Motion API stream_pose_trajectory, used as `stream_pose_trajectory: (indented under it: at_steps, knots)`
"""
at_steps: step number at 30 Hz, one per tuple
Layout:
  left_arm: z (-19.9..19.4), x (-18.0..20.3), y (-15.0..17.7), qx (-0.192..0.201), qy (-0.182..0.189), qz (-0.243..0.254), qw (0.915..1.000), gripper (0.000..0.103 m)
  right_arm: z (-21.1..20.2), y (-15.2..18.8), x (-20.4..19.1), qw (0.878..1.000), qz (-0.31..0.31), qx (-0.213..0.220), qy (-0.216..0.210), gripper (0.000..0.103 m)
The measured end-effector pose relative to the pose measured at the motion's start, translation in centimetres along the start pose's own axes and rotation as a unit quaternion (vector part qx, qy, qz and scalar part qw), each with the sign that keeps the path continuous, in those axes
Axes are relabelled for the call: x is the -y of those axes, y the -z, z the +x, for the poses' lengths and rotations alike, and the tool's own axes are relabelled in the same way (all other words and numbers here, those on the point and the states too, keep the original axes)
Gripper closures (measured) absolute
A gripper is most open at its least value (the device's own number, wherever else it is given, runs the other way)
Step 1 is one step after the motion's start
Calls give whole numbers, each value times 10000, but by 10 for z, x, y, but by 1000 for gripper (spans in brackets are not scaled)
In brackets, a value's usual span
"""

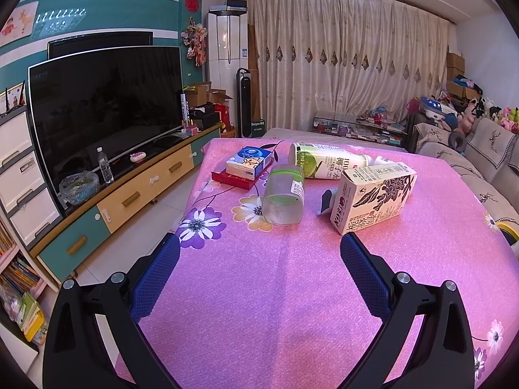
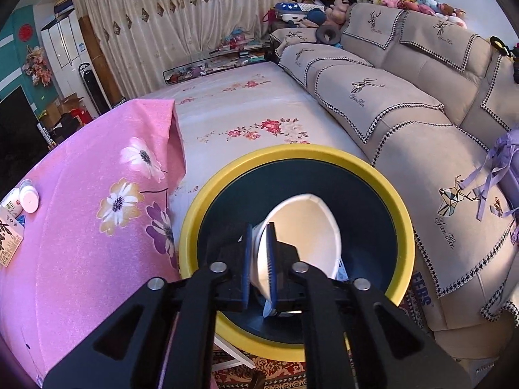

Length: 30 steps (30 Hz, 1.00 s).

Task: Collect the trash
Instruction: 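Carry the paper cup over the yellow bin and open the right gripper, then grasp the white tea carton with the left gripper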

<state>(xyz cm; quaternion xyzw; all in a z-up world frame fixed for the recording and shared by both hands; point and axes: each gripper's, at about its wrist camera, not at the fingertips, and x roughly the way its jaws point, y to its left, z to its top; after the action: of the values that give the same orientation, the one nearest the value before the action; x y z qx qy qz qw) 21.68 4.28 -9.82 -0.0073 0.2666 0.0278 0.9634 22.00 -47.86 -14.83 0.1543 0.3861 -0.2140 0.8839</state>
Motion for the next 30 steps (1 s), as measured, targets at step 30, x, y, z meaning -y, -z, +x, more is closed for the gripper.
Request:
stream_pose_trajectory:
  at_steps: [30]
  knots:
    - [67,68,-46,-679,1248,1125,9834,5,-75,25,-80,9819,-537,1720,-589,40]
